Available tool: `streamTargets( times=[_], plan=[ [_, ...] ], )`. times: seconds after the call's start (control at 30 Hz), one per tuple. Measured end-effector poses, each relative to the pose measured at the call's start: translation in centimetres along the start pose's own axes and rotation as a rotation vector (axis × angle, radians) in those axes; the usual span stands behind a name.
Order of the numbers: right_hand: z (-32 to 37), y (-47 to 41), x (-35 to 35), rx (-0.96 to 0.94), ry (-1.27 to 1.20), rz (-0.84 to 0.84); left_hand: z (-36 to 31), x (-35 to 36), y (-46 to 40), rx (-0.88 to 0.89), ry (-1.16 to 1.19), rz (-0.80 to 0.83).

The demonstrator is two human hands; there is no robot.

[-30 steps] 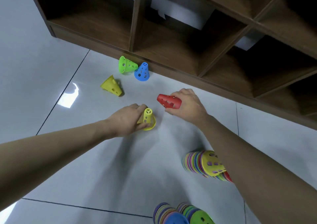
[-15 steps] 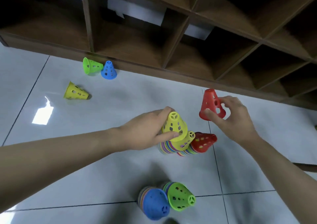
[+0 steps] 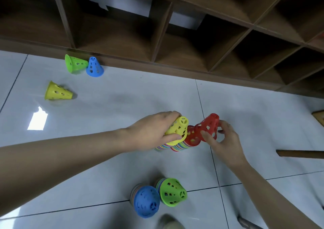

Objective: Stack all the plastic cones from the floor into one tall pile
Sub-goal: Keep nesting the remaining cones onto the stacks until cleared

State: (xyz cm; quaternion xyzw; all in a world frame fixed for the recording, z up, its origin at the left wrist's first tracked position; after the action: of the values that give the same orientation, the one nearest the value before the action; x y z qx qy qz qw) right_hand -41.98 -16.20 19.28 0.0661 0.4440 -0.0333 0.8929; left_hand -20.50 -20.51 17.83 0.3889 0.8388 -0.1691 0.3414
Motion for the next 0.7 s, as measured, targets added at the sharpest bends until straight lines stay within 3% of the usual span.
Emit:
streamTargets(
  times=[0.27,0.7],
  plan=[
    [-2.8,0.4,2.0,0.073,-0.05,0.06,1.1,2.3,-1.4,-0.05,-0.141,0.094],
    [-1.7,-0.5,4.1,-0.028,0.213,0.2,3.0,3.3,-1.2,-0.104,-0.08,0.136]
  ],
)
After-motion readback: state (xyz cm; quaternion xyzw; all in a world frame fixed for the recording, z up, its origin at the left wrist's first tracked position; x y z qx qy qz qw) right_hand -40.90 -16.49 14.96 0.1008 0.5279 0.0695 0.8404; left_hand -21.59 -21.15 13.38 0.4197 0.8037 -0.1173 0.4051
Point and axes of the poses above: each hand's wrist, its own y-axis away from the middle knuckle, its own x-axis out of the palm, z = x × y, the point moved 9 cm from there along -y, towards the middle knuckle, and after that the axes turned 7 degrees about z, right-handed, at the moved point
